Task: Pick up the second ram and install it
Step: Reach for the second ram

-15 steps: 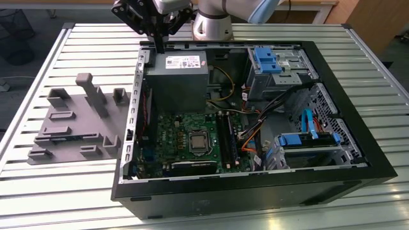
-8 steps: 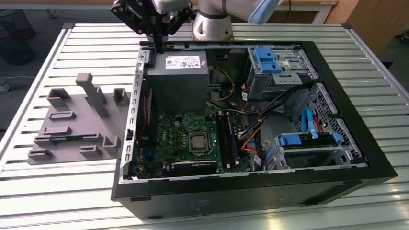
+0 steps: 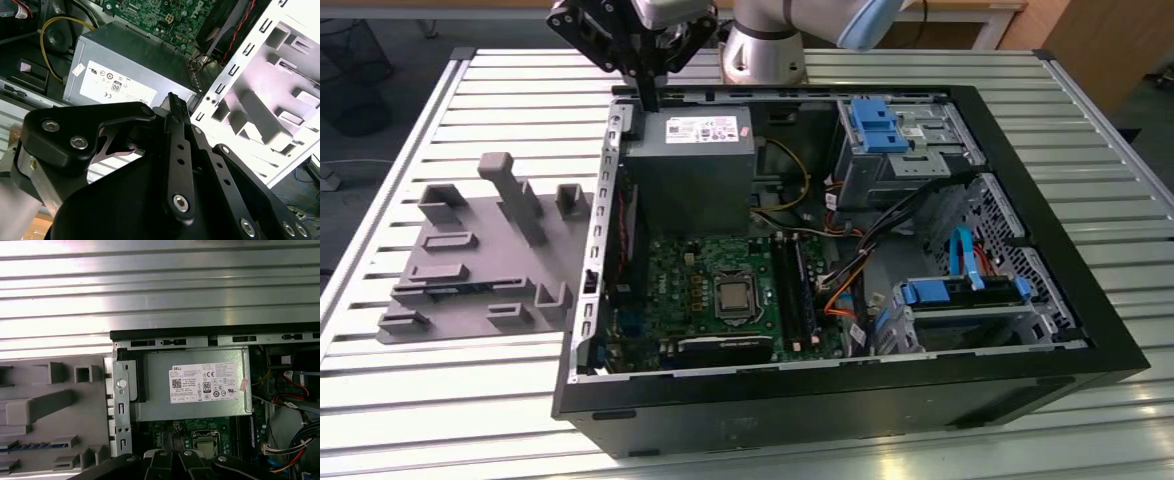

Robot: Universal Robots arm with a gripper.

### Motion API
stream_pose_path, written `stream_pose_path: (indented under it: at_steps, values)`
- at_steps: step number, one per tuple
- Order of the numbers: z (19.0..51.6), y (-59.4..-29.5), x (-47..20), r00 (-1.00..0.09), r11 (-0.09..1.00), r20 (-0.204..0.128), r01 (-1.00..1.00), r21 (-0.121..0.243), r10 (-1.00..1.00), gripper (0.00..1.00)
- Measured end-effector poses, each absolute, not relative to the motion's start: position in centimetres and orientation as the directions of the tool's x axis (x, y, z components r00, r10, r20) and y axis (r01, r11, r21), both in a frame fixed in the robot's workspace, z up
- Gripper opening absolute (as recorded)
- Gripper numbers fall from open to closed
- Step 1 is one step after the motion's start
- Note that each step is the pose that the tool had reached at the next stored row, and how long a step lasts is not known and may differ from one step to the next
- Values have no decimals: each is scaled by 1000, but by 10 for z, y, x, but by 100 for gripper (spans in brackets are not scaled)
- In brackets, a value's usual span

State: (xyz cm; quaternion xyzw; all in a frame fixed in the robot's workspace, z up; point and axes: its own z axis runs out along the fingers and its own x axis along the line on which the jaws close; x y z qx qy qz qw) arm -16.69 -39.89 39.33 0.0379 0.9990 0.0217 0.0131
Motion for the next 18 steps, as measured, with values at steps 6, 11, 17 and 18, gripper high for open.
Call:
stream_pose_path:
  at_steps: [6, 11, 17, 18]
  values:
    - [393, -399, -169, -997, 996, -24, 75, 44, 76, 11]
    - [393, -399, -171, -997, 996, -24, 75, 44, 76, 11]
    - [393, -399, -173, -997, 996, -24, 75, 44, 76, 11]
    - [393, -399, -173, -997, 996, -24, 75, 44, 76, 11]
